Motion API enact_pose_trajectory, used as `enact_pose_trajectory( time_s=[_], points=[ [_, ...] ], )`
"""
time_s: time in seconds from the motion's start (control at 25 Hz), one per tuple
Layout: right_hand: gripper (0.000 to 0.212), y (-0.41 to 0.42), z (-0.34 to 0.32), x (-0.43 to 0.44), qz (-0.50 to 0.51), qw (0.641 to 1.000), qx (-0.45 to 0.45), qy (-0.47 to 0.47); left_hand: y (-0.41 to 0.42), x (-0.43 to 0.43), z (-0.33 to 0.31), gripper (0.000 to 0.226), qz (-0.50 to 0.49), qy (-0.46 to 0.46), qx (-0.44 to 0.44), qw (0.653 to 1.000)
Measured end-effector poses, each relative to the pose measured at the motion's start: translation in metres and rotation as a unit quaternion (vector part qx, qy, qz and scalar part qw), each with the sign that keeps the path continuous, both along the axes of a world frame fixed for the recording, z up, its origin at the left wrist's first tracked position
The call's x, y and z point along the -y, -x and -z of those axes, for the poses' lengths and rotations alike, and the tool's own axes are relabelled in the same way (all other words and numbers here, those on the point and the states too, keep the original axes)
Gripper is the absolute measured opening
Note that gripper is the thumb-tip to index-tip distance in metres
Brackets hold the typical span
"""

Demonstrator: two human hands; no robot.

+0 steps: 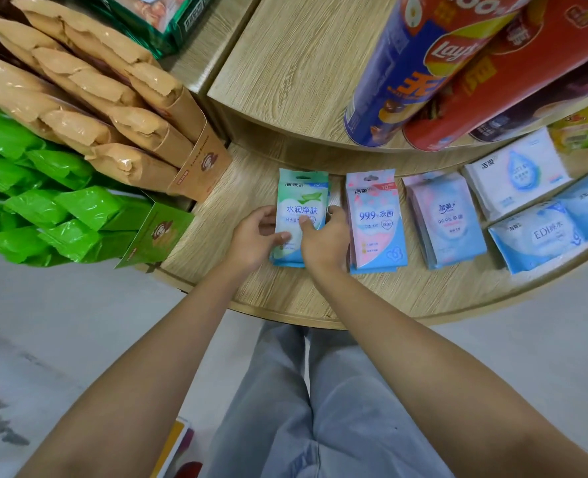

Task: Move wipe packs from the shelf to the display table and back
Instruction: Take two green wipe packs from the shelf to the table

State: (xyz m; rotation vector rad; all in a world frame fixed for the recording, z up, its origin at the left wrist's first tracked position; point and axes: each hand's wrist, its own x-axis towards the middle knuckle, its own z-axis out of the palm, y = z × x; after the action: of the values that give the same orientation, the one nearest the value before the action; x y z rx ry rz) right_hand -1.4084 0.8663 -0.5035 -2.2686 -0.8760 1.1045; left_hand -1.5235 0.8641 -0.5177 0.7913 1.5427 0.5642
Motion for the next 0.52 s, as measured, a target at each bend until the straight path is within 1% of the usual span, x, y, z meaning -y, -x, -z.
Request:
enact_pose_trajectory(
  time_s=[0.12,0.28,0.36,0.44,0.52],
  points=[
    [0.037,-0.003,0.001,0.001,0.033,0.999,-0.037,-0.007,-0.001,0.001,0.000,0.051,-0.006,-0.011,-0.002,1.000],
    [0.036,-0.008,0.002,0.000,0.014,0.999,-0.043,-0.001,-0.002,0.001,-0.004,0.048,0.002,-0.019,-0.021,1.000],
    [0.038,-0.010,-0.001,-0.005,-0.038,0.999,-0.005,0.035,-0.003,0.000,-0.008,0.041,0.004,-0.018,-0.048,0.999],
    [0.041,-0.014,-0.012,-0.008,-0.116,0.989,0.043,0.083,-0.002,0.003,-0.017,0.035,0.023,-0.017,-0.108,0.994],
    [0.036,-0.022,-0.033,-0.004,-0.183,0.976,0.077,0.093,0.002,0.010,-0.030,0.031,0.052,-0.034,-0.172,0.983]
  ],
)
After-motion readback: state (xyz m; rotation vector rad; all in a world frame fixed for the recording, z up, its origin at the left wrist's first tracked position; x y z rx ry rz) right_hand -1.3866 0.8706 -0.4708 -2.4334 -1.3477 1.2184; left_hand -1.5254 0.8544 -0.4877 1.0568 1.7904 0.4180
